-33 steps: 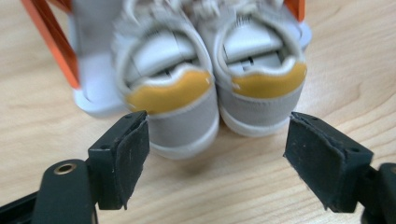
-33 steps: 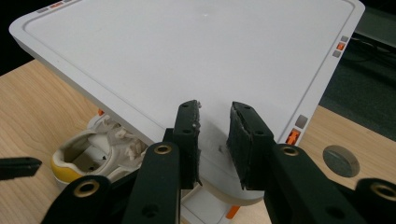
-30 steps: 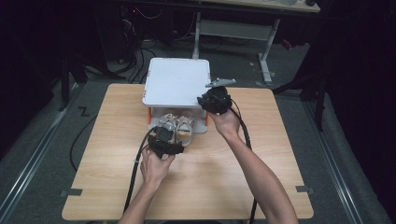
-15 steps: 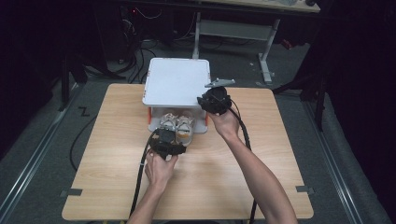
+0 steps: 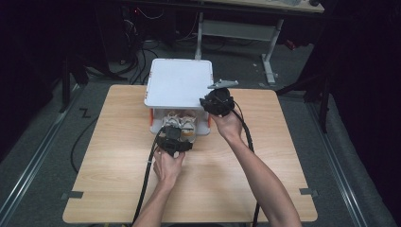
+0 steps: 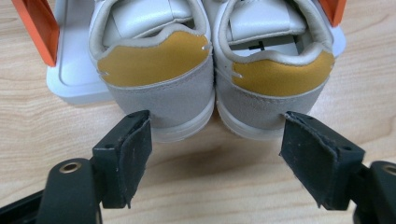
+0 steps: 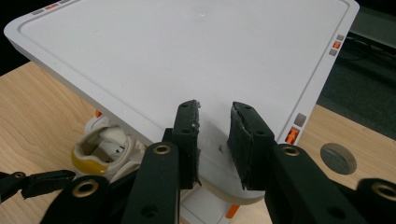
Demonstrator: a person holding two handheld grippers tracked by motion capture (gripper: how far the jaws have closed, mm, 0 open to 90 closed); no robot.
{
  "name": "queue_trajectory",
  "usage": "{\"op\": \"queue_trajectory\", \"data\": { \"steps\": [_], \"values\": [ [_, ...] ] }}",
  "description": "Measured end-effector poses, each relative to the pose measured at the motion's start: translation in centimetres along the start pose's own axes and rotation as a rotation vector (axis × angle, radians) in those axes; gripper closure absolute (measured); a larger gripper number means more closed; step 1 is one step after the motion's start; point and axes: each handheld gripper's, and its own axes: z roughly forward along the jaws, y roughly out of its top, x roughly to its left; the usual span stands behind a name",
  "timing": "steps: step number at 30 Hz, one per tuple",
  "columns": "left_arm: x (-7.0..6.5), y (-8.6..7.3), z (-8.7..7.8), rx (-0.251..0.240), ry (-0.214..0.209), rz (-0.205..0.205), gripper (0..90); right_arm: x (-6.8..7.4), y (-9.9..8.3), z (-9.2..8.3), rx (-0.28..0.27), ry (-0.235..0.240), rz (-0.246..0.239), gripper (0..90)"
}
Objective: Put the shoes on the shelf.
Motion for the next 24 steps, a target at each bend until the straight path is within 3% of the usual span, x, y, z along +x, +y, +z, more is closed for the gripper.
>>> {"op": "queue_trajectory", "data": {
  "steps": [7,24],
  "values": [
    [0.3,1.3,1.4,-0.034,0.001,-0.052,25.9,-0.1,0.0,0.0,-0.002,0.007,0.002,72.6],
    [0.7,2.3,3.4,-0.096,0.006,-0.079,28.6,-0.1,0.0,0.0,-0.002,0.007,0.003,72.6]
  ]
}}
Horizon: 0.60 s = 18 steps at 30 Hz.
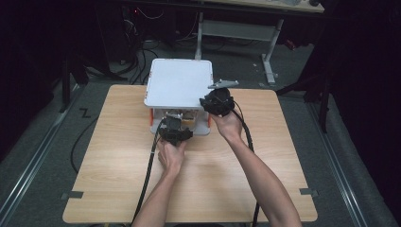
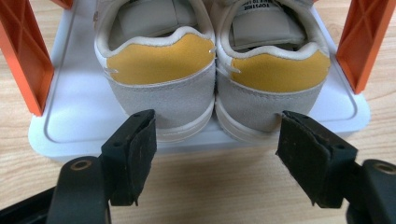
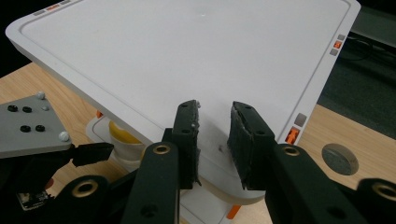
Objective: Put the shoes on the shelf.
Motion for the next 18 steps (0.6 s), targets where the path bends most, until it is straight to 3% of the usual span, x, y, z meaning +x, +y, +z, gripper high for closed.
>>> {"op": "queue_trajectory", "data": {
  "steps": [7,18],
  "values": [
    [0.4,0.3,0.5,0.0,-0.003,-0.023,27.5,0.1,0.1,0.0,0.004,-0.008,0.001,72.6],
    [0.6,0.5,-0.7,-0.029,-0.024,-0.002,28.3,0.0,0.1,0.0,0.005,-0.008,0.001,69.6]
  ]
}}
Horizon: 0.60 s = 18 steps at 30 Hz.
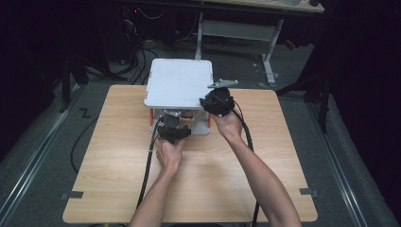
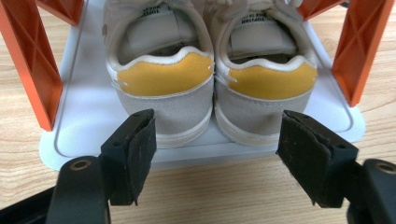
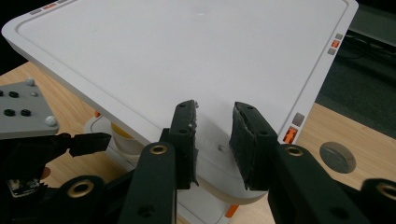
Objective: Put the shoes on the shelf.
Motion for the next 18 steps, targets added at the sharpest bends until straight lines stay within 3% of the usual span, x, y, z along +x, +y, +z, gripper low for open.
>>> {"op": "queue_trajectory", "data": {
  "steps": [10,18],
  "values": [
    [-0.2,-0.6,-0.7,0.01,-0.017,0.05,28.8,-0.1,0.0,-0.1,0.004,0.001,0.013,65.9],
    [0.5,-1.2,-2.3,-0.024,-0.064,0.074,30.2,-0.3,0.1,-0.5,-0.01,0.012,0.023,60.4]
  ]
}}
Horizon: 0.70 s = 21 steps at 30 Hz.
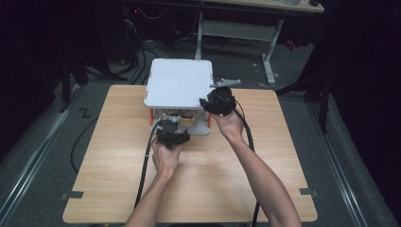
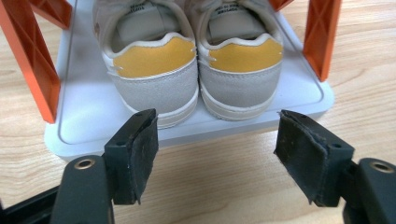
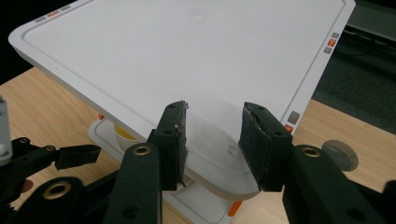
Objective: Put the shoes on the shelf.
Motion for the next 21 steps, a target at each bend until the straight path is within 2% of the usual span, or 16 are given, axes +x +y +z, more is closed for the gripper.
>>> {"op": "queue_trajectory", "data": {
  "steps": [3,4,5,6,9,11,13,14,15,17,20,21],
  "values": [
    [0.2,0.0,-0.7,-0.021,-0.016,0.013,31.8,-0.1,-0.1,-0.3,-0.01,0.002,0.004,59.6],
    [0.4,0.0,-1.2,-0.037,-0.042,0.019,32.7,-0.3,-0.2,-0.6,-0.02,0.005,0.009,59.1],
    [0.4,0.0,-1.2,-0.037,-0.042,0.019,33.3,-0.3,-0.2,-0.6,-0.02,0.005,0.009,59.1],
    [0.4,0.0,-1.5,-0.045,-0.062,0.025,33.4,-0.5,-0.3,-1.0,-0.031,0.015,0.026,58.8],
    [0.6,0.1,-2.4,-0.064,-0.068,0.068,34.7,-0.8,-0.4,-1.5,-0.041,0.02,0.039,58.8],
    [0.9,0.2,-3.3,-0.081,-0.101,0.065,35.0,-1.3,-0.6,-2.2,-0.057,0.026,0.053,58.6],
    [1.0,0.2,-3.7,-0.094,-0.111,0.062,35.2,-1.4,-0.7,-2.4,-0.057,0.024,0.054,58.5],
    [1.2,0.3,-4.2,-0.111,-0.125,0.062,35.3,-1.7,-1.0,-3.1,-0.071,0.024,0.063,58.2],
    [1.2,0.3,-4.2,-0.111,-0.125,0.062,35.4,-1.7,-1.0,-3.1,-0.071,0.024,0.063,58.2],
    [1.3,0.4,-4.8,-0.115,-0.156,0.056,35.7,-2.1,-1.2,-3.7,-0.077,0.026,0.069,58.0],
    [1.4,0.6,-5.5,-0.128,-0.168,0.072,36.0,-2.5,-1.6,-4.5,-0.076,0.015,0.069,58.4],
    [1.4,0.6,-5.7,-0.137,-0.172,0.065,36.0,-2.6,-1.6,-4.6,-0.075,0.011,0.068,58.3]
  ]
}}
